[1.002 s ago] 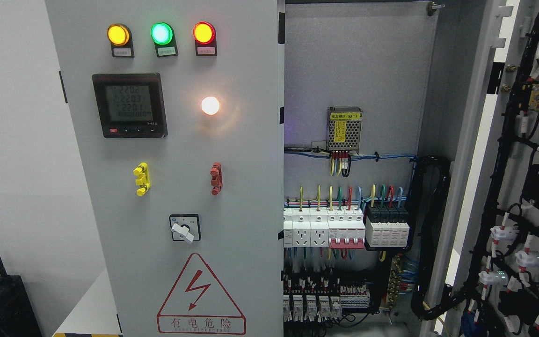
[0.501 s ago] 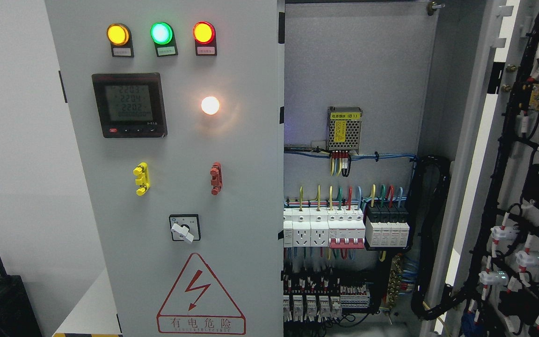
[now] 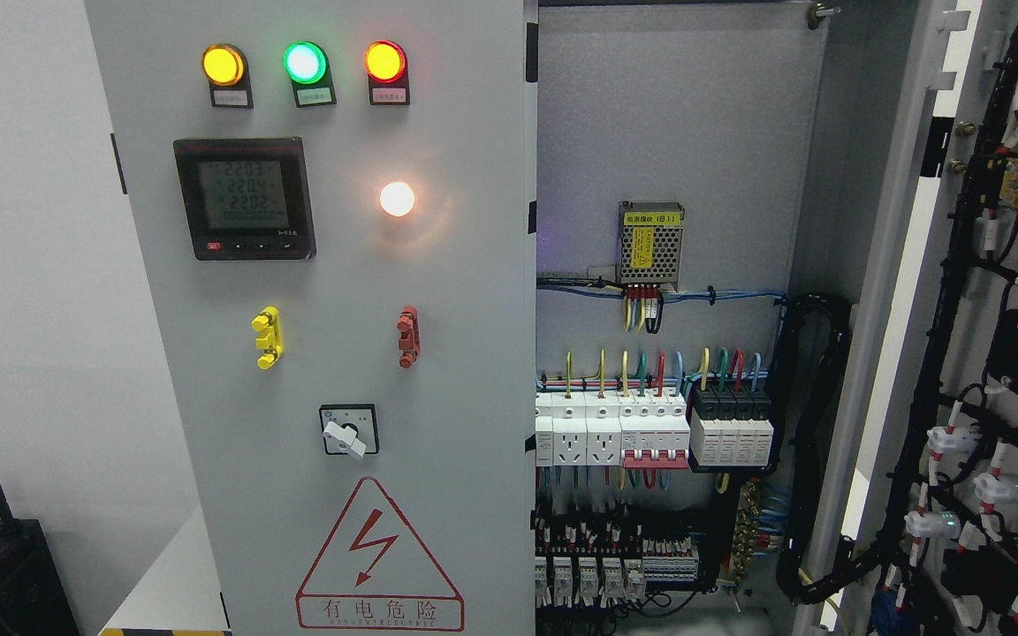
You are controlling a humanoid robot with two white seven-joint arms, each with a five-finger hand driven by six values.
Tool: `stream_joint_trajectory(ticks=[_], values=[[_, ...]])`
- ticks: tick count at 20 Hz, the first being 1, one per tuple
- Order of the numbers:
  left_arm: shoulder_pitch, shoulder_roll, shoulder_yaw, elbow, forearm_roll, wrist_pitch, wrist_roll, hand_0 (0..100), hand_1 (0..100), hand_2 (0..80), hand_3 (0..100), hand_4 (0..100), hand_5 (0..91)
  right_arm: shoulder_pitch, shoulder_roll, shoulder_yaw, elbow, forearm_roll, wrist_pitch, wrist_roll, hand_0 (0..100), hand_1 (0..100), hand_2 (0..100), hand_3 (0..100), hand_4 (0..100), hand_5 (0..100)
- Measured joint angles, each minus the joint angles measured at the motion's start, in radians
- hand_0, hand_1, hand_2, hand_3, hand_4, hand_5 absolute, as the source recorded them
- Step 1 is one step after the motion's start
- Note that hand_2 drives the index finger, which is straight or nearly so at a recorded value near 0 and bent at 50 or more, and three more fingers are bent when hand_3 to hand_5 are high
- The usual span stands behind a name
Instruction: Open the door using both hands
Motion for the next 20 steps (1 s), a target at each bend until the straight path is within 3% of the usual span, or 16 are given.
stream_joint_trajectory(ticks=[12,20], values=[[-0.052,-0.016,0.011,0.014,0.0,0.0,-0.003,0,0,0.0,0,4,0.0,-0.24,0.002,0.008,-0.068,-0.001,-0.02,-0.007,0,0,0,0,0,0],[-0.058,-0.027,0.014,0.018,0.0,-0.001,-0.003,0,0,0.0,0,4,0.0,-0.435,0.017,0.023,-0.057,-0.004,0.036,0.001,0,0,0,0,0,0]])
